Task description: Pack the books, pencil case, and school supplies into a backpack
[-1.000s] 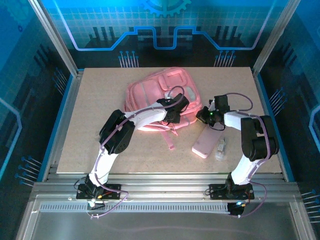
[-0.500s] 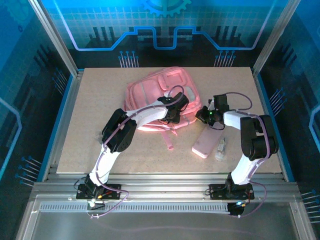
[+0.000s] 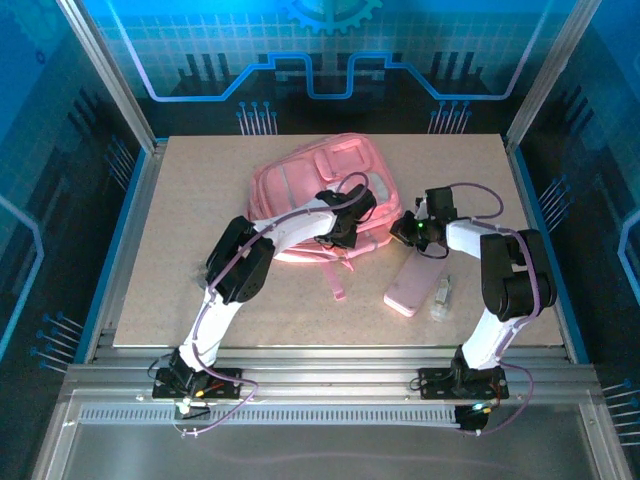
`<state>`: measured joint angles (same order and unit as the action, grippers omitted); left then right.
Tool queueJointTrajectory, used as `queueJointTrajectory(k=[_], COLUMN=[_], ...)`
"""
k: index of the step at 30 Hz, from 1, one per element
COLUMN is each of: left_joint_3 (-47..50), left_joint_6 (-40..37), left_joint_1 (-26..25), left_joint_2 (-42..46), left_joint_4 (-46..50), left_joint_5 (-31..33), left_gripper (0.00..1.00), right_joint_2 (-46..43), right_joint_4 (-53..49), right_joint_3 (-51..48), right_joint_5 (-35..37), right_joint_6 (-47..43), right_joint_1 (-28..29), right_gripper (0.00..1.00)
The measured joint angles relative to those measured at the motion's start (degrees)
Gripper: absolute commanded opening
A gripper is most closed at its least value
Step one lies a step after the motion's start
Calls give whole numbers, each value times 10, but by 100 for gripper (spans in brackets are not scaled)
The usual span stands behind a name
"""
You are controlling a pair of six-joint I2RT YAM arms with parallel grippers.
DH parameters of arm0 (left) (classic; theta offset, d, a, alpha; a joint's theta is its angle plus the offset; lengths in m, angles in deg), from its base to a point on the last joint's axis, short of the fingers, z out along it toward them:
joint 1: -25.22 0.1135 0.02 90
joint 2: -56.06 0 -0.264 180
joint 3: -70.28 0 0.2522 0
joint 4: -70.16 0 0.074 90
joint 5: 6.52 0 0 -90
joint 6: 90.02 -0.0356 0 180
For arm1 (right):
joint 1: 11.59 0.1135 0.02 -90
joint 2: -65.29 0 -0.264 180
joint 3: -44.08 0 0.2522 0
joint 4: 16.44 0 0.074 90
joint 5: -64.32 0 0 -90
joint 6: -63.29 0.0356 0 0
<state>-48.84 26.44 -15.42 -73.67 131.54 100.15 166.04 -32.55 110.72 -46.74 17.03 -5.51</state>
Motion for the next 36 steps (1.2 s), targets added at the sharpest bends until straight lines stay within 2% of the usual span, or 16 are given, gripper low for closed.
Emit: queueJointTrajectory(k=[3,4,10,19,28,32,36], left_joint_3=[-3,-3,-3,12,114,155,192], left_joint_6=[2,1,-1,-41,-87,-87,-90], left_joint_1=[13,16,26,41,89,108,114], left_joint_2=[0,2,15,88,134,144,158], left_joint_4=[1,1,2,10,5,54,61], left_joint_5=[-31,-38,-65,-104,-146,-150,-144], left_gripper=[1,0,0,0,0,0,0], right_joint_2=[0,0,3,12,23,28,37], right_joint_4=[-2,-2,-10,-28,-43,-46,-54], right_joint_3=[2,2,13,44,66,84,108], right_joint_5=[1,2,13,24,26,55,76], right_joint_6=[0,0,0,-16,-31,-39,-53], right_joint_1=[0,0,3,3,2,-10,-24], right_gripper=[5,4,0,0,0,0,0])
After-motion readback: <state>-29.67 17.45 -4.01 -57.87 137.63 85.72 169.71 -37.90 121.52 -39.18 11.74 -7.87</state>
